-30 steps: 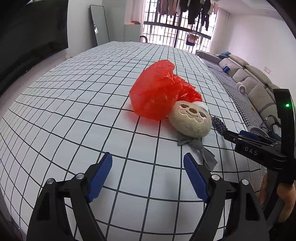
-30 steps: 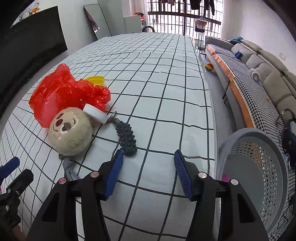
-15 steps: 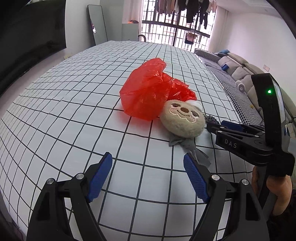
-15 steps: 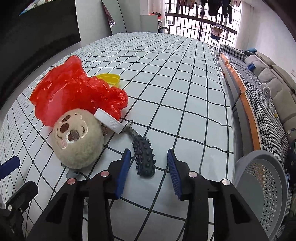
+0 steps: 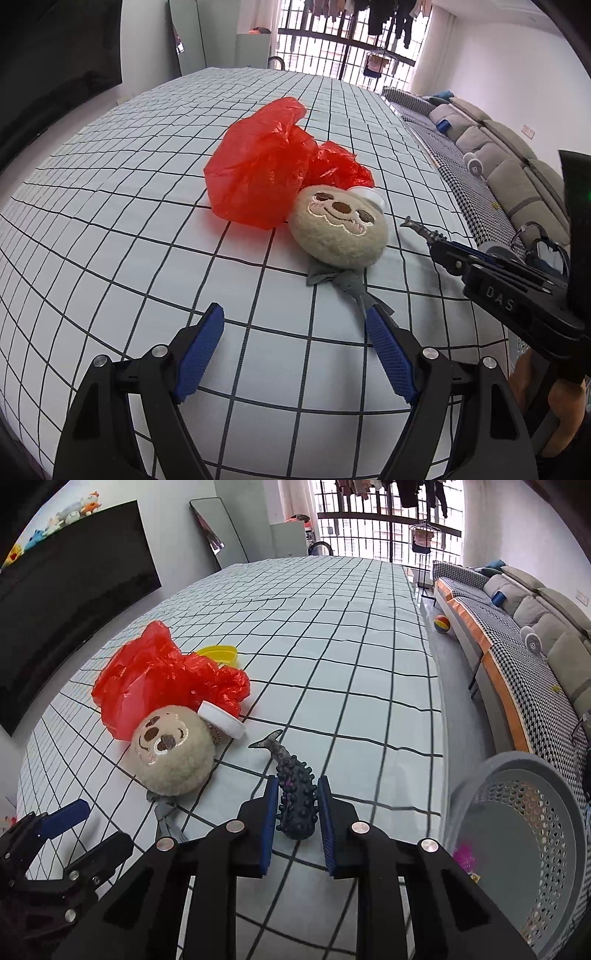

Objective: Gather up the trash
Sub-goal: 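Grasp the dark green spiky chew toy with the right gripper, then grasp the grey cloth strip with the left gripper while the right holds the chew toy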

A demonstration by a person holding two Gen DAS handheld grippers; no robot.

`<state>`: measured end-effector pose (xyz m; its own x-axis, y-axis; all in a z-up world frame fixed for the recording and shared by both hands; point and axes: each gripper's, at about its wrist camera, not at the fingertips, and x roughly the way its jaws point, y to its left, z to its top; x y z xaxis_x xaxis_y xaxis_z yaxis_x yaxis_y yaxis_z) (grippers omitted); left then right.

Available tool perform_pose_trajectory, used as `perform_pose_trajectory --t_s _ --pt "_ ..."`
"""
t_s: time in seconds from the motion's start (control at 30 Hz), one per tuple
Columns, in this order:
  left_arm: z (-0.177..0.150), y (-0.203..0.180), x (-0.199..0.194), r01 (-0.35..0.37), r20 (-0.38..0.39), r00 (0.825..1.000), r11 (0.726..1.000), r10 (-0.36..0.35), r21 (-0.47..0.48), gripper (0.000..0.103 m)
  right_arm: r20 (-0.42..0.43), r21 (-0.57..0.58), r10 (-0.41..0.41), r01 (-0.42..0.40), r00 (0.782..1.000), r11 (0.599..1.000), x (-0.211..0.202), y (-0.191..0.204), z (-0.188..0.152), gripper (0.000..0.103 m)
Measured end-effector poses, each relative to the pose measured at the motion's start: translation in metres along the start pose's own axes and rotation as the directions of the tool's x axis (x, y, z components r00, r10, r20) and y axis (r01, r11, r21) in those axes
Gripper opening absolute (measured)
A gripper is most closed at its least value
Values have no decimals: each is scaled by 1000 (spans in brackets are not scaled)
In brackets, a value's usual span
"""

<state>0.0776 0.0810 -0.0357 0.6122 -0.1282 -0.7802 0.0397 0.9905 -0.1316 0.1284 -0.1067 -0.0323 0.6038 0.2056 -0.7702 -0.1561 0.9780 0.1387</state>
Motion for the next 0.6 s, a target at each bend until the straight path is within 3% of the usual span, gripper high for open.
perform_pose_trajectory --t_s 0.3,0.47,0.6 --pt "4 -32 19 -21 -29 999 1000 21 22 78 64 128 27 -35 998 991 -45 -46 -34 21" --pt "9 -44 32 -76 -33 997 997 76 29 78 84 165 49 -62 995 984 -58 -64 -49 21" --pt "11 -50 35 -124 -25 992 991 125 49 67 98 184 67 -85 993 979 -62 -74 -51 21"
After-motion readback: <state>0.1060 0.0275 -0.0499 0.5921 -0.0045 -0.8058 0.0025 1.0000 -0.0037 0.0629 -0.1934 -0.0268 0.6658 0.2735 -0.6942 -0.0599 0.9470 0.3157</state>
